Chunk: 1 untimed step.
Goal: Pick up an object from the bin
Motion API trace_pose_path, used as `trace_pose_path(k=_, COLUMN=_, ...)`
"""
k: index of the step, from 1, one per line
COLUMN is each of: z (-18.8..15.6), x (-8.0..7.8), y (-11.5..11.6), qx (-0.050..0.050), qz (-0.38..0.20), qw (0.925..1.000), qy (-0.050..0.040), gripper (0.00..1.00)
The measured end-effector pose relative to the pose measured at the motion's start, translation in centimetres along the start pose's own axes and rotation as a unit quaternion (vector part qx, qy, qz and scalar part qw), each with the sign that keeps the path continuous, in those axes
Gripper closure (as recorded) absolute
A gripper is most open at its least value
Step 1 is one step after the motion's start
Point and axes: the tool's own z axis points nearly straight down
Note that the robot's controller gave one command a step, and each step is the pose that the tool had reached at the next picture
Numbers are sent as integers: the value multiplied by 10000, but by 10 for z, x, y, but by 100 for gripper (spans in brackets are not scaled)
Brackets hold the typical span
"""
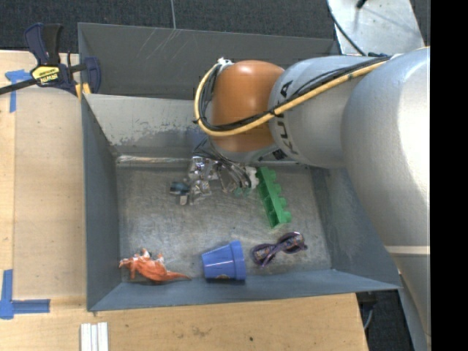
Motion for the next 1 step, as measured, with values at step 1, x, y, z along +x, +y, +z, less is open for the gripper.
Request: trace_pose_path(k=1, z=-19, x=2, y=0, qx=5, qz=1, qw=10000, qy=54, gripper=100)
